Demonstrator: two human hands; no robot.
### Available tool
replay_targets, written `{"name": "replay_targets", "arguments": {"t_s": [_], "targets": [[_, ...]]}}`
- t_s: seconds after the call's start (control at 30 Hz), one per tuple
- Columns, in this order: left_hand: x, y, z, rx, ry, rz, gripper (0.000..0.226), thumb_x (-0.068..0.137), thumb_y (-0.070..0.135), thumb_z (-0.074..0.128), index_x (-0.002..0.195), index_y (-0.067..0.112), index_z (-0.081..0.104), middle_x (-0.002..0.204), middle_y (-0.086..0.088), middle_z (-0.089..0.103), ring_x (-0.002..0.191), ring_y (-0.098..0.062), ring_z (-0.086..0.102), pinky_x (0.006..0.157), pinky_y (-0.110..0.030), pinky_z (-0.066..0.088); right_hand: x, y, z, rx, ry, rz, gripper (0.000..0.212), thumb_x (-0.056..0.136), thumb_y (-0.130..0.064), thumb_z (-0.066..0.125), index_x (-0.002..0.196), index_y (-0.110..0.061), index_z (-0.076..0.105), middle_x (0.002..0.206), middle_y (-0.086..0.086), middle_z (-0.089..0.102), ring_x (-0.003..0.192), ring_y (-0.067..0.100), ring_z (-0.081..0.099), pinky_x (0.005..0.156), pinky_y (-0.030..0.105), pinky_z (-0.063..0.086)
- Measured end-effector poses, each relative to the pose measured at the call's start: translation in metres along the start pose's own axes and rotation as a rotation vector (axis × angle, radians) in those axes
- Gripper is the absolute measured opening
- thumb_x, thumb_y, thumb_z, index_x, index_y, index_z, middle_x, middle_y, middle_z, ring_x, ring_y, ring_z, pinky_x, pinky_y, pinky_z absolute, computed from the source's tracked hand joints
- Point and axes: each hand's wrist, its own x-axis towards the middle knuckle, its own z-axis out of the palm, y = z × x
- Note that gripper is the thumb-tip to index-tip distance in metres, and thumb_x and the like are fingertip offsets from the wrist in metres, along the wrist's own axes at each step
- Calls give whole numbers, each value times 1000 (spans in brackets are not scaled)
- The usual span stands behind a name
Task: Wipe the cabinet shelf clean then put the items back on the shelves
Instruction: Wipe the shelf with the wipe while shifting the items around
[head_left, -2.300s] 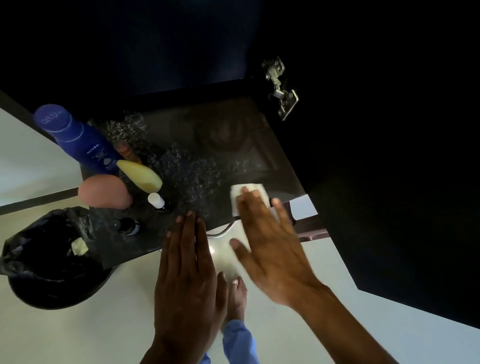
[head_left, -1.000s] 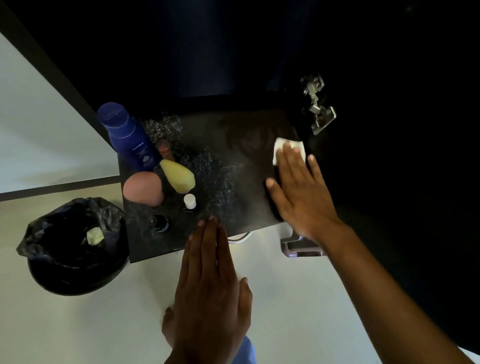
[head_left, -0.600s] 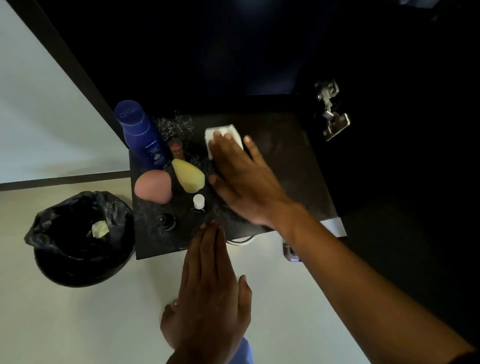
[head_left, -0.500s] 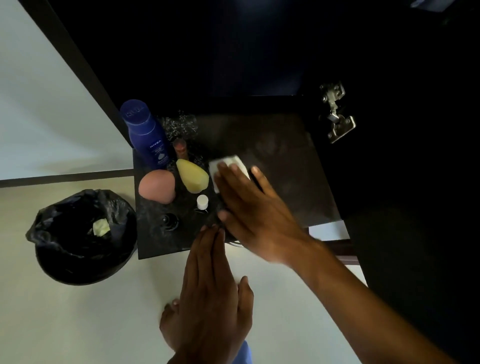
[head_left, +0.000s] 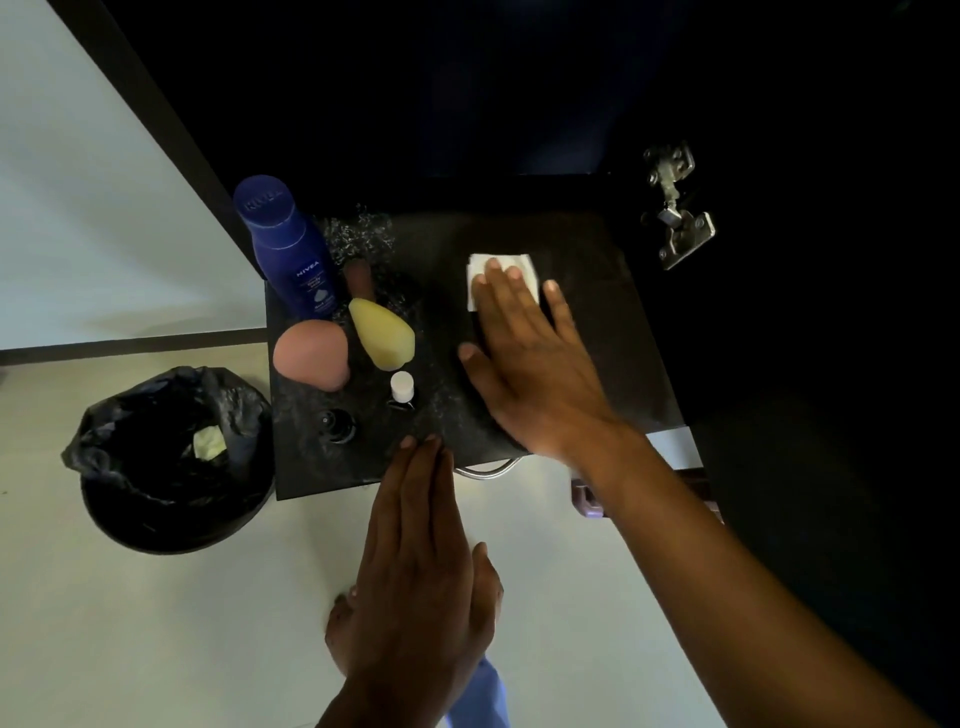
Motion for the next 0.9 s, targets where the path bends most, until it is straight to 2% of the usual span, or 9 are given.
{"name": "replay_targets", "arguments": {"t_s": [0.1,0.17,0.23,0.33,0.47,0.6,0.8,0.9], "targets": [[0,-2,0,-25,7,-1,96,72,23,81,155,-3,39,162,-17,39,151,-32,37,120,-40,34,-31,-16,1,-48,-9,-142,68,111,-48,20,166,-10,10,176,7,4,163,19,-3,131,47,-1],[1,-2,0,-27,7,-3,97,72,25,81,155,-2,38,162,-16,38,151,-32,37,120,-41,37,-62,-16,5,-71,-56,-171,68,112,-49,16,167,-11,8,176,6,2,162,17,-7,132,47,1],[1,-1,1,-13,15,-2,98,70,25,82,154,-4,41,161,-19,40,149,-34,40,117,-43,41,-76,-3,7,-59,-82,-90,68,111,-52,9,167,-15,0,176,3,-5,161,14,-13,131,46,-2],[2,0,3,10,46,-1,96,68,23,84,150,-6,45,158,-21,44,147,-35,42,115,-45,40,-57,25,2,-100,-29,84,74,105,-57,-8,166,-16,-7,175,3,-9,161,16,-15,131,47,-5],[1,0,2,26,59,-2,93,69,20,83,150,-6,45,158,-21,45,146,-35,42,115,-44,42,9,50,-10,-37,-9,197,76,105,-58,3,166,-14,-7,175,5,-13,160,16,-17,130,47,-9],[0,0,2,16,52,6,93,71,19,81,152,-6,43,160,-21,42,148,-36,41,119,-42,37,44,33,-16,10,-20,133,72,109,-54,12,166,-14,-4,175,4,-11,161,17,-16,130,48,-12],[0,-2,4,-7,47,-4,96,69,18,84,152,-5,41,160,-20,42,148,-35,41,118,-42,38,-41,-14,6,-17,-6,-102,70,111,-51,18,167,-11,2,176,6,-3,162,18,-10,131,47,-4],[0,-2,4,4,63,25,94,70,18,83,152,-6,42,159,-21,43,147,-36,42,117,-45,39,-68,9,12,-76,-20,-5,71,109,-55,5,167,-13,-1,176,6,-3,162,18,-9,131,48,-3]]}}
